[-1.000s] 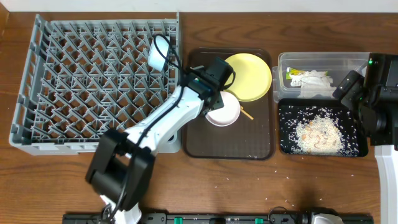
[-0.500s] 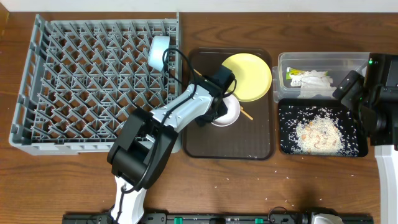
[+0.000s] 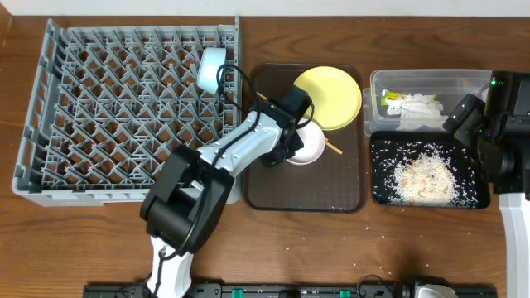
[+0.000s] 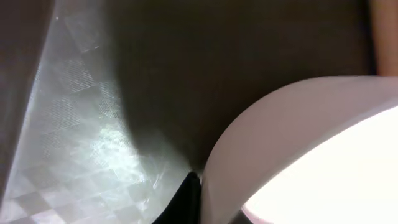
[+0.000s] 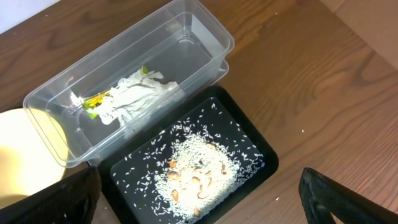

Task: Sort waste into correct bins and load items into the dishwasher
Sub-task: 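Carry the white bowl into the dish rack with the left gripper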

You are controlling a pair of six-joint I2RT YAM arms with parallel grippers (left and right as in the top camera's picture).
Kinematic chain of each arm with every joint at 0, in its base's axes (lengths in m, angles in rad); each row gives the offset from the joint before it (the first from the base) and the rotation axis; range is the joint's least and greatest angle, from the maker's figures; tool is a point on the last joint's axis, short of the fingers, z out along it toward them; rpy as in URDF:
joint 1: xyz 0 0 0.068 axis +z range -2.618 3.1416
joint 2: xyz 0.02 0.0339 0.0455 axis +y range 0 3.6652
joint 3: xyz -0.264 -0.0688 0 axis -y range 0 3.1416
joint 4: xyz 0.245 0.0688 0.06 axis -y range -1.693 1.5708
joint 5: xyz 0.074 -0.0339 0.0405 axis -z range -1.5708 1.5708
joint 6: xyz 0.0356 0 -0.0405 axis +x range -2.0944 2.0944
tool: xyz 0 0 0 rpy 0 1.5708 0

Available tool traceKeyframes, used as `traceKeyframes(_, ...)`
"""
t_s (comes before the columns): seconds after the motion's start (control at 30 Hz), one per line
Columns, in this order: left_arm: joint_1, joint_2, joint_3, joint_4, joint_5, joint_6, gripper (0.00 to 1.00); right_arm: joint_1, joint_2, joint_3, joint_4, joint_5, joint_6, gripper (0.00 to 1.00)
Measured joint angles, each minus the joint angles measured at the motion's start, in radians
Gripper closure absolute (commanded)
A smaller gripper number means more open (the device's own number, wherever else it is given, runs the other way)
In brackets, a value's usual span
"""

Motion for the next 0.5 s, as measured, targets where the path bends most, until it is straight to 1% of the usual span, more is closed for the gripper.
traceKeyframes(0.17, 0.0, -0.143, -0.004, -0.004, -0.069, 0.113, 0.93, 0.0, 0.0, 0.0, 0.0, 0.0, 0.0, 0.01)
traceKeyframes(0.23, 0.0, -0.225, -0.004, -0.003, -0.114, 0.163, 0.93, 0.0, 0.0, 0.0, 0.0, 0.0, 0.0, 0.01)
traceKeyframes(0.33, 0.0, -0.289, -0.004, -0.007, -0.182, 0.23, 0.93, 0.0, 0.0, 0.0, 0.0, 0.0, 0.0, 0.01)
traceKeyframes(0.5, 0.0, -0.32, -0.004, -0.072, -0.407, 0.345, 0.93, 0.0, 0.0, 0.0, 0.0, 0.0, 0.0, 0.01)
